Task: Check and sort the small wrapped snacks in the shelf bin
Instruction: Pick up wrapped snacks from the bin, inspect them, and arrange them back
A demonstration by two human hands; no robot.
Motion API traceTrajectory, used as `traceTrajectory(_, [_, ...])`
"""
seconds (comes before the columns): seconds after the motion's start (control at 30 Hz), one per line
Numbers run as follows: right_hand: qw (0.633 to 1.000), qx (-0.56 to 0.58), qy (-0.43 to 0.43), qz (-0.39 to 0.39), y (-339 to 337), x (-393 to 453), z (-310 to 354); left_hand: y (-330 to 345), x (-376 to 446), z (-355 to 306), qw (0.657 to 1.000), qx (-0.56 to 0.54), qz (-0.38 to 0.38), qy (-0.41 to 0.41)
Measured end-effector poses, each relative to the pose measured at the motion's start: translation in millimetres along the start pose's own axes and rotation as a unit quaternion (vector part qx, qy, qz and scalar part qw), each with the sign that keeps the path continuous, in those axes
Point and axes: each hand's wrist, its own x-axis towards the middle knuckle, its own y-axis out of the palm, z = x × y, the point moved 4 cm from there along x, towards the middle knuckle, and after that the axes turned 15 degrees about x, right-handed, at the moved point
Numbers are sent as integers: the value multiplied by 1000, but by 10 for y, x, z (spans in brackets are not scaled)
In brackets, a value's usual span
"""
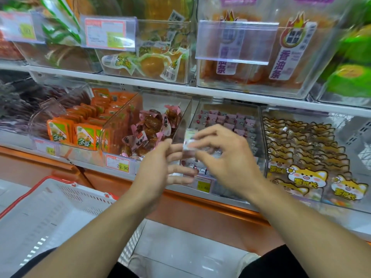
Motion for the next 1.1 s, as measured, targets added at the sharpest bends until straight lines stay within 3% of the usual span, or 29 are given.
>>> traceTrajectory(0.07, [997,6,13,77,73,-116,82,-50,-62,-4,999,-28,35,13])
traceTrajectory(0.13, [990,57,56,115,114,-206,111,-62,-108,-15,998,18,34,56])
traceTrajectory(0.2, [986,122,95,63,57,-216,100,-52,-134,-28,996,48,23,78])
traceTrajectory(0.33, [947,210,199,-139,-212,-136,-69,-6,-187,-44,992,79,52,88])
traceTrajectory(0.47, [888,327,318,-64,-202,-130,-220,17,-205,-30,989,94,59,93])
traceTrajectory(0.7, [779,480,373,-157,-264,-152,-291,-134,-34,-29,991,-124,18,51])
traceTrajectory(0.8, [765,486,385,-175,-247,-157,-308,-131,3,0,983,-175,-5,49])
traceTrajectory(1.1, [754,475,418,-175,-213,-193,-398,-149,-17,-34,985,-145,-64,69])
